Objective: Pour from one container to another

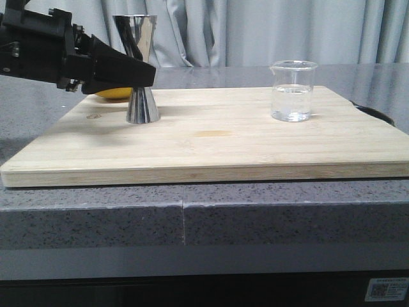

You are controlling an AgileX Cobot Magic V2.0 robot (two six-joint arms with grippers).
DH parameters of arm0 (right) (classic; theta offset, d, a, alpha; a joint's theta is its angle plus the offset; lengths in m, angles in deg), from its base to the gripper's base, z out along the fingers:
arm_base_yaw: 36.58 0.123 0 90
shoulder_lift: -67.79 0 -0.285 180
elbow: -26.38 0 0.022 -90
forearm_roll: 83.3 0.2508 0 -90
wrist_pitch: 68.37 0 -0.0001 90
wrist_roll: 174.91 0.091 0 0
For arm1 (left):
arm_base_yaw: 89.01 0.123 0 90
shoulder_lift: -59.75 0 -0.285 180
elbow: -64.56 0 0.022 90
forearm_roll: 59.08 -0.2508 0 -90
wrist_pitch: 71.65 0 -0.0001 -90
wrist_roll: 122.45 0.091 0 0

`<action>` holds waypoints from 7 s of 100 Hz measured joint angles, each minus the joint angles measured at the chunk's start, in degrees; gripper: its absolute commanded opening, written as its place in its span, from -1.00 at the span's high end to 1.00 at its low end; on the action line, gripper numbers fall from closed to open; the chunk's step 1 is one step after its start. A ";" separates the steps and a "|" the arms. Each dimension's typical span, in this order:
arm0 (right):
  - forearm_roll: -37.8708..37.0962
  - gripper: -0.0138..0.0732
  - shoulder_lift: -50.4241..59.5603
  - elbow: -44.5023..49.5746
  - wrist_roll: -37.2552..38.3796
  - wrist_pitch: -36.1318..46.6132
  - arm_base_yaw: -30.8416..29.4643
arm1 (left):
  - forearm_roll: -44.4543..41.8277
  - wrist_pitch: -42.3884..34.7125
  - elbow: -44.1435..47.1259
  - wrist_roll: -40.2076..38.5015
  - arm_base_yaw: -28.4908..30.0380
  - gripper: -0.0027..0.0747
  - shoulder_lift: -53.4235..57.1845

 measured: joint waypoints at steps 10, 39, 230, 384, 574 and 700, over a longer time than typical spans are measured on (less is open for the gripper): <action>0.00 -0.85 0.00 0.00 0.00 0.00 0.00 | 0.00 0.00 0.00 0.00 0.00 0.10 0.00; 0.00 -0.85 0.00 0.00 0.00 0.10 0.00 | 0.00 0.00 0.00 0.00 0.00 0.10 0.00; -0.64 -0.85 -0.13 2.82 0.00 9.39 5.50 | 0.00 2.25 -2.28 0.24 0.00 0.77 0.00; -3.06 -0.85 1.13 27.72 1.37 29.11 21.47 | -0.31 5.55 -3.91 0.24 0.00 0.77 0.00; -2.95 -0.85 -32.55 28.86 1.47 76.23 21.47 | -0.51 5.55 -5.07 -0.59 0.00 0.77 0.00; -2.71 -0.24 -32.89 25.43 1.47 73.56 20.67 | -0.61 5.64 -5.07 -0.71 0.00 0.77 0.00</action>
